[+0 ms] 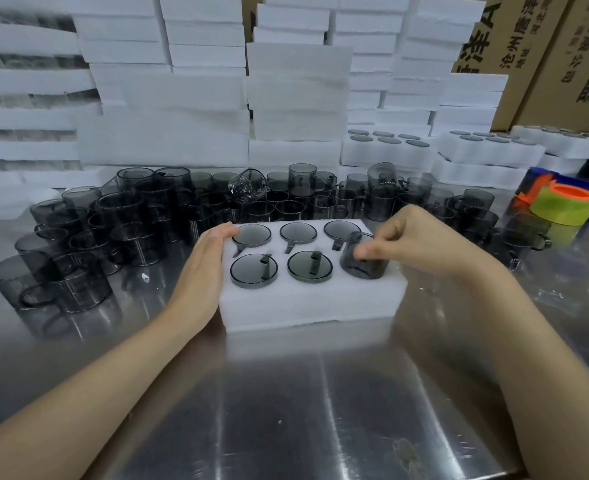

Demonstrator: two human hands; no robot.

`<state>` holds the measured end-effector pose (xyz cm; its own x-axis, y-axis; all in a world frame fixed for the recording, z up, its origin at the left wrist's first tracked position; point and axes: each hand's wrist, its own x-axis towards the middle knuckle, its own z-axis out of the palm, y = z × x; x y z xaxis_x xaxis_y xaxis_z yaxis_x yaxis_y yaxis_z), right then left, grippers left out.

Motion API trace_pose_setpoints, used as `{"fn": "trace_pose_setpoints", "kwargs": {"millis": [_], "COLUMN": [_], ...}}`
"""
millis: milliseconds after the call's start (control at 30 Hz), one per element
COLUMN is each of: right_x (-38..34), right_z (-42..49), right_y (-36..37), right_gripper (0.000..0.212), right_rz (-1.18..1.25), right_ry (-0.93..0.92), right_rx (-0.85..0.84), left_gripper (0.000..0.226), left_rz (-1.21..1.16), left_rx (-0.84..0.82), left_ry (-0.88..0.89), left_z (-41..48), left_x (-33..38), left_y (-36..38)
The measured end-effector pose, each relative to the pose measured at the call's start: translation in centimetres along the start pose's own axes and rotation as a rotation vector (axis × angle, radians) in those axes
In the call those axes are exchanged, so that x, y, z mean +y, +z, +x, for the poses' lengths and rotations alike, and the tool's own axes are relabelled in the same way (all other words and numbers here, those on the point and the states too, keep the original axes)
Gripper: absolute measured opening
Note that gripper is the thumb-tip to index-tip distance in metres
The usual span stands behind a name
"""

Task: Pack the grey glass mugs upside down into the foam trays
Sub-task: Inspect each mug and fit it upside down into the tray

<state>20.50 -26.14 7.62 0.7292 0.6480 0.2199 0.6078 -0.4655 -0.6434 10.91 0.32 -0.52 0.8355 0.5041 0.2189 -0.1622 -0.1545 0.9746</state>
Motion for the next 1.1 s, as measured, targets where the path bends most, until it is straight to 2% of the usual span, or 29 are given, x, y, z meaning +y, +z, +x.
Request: {"fn": "trace_pose_setpoints", "kwargs": {"millis": [100,133,167,300,467,633,700,767,800,833,867,900,967,1033,1100], "right_x": [-0.1,-0.3,-0.6,-0.9,-0.8,-0.9,-0.7,-0.3,0.4,1.2,1.9,2.5,2.9,3.0,3.2], "right_z": [0.4,0.6,0.8,1.0,1.3,1.2,1.0,1.0,1.2,1.3,1.5,1.7,1.5,1.5,1.6], "right_y": [0.9,1.3,1.7,3.6,4.5,4.5,4.0,3.0,2.4,1.7,1.1,0.8,1.3,2.2,2.6], "right_gripper": [0.041,0.03,0.03,0.077,0.09,0.091,0.084,0.067,0.06,0.054,0.052,0.053,0.059,0.071,0.08], "right_rz": [0.087,0.033,-0.055,-0.399,-0.537,-0.555,-0.321,0.032,0.086,0.014,-0.073,-0.099,0.001,-0.072,-0.084], "right_ry": [-0.061,-0.097,-0.13,-0.124,-0.022,-0.026,-0.009,0.065,0.107,0.177,0.269,0.36,0.465,0.427,0.354], "right_rx": [0.369,0.405,0.357,-0.128,-0.344,-0.346,-0.308,-0.112,0.051,0.2,0.271,0.247,0.067,-0.008,0.028], "left_gripper": [0.032,0.032,0.032,0.03,0.028,0.026,0.027,0.038,0.042,0.04,0.033,0.024,0.023,0.023,0.032], "left_rz": [0.005,0.011,0.013,-0.008,-0.001,0.043,0.089,0.147,0.164,0.151,0.09,0.017,-0.07,-0.136,-0.201], "left_rx": [-0.007,-0.008,-0.008,-0.003,0.021,0.024,0.076,0.137,0.142,0.125,0.092,0.048,-0.036,-0.093,-0.121], "left_ry": [0.007,0.011,0.014,-0.011,-0.038,-0.006,0.015,-0.039,-0.093,-0.145,-0.185,-0.224,-0.26,-0.226,-0.154], "left_z": [0.0,-0.1,-0.2,-0.2,-0.4,-0.6,-0.7,-0.9,-1.1,-1.4,-1.7,-2.0,-2.8,-3.4,-3.7], "left_x": [0.2,0.2,0.3,0.5,0.7,0.7,0.6,0.8,1.0,1.0,1.2,1.6,2.3,2.7,3.1], "left_y": [0.0,0.0,0.0,0.1,0.3,0.3,0.3,0.4,0.4,0.4,0.4,0.5,0.7,0.8,0.9]}}
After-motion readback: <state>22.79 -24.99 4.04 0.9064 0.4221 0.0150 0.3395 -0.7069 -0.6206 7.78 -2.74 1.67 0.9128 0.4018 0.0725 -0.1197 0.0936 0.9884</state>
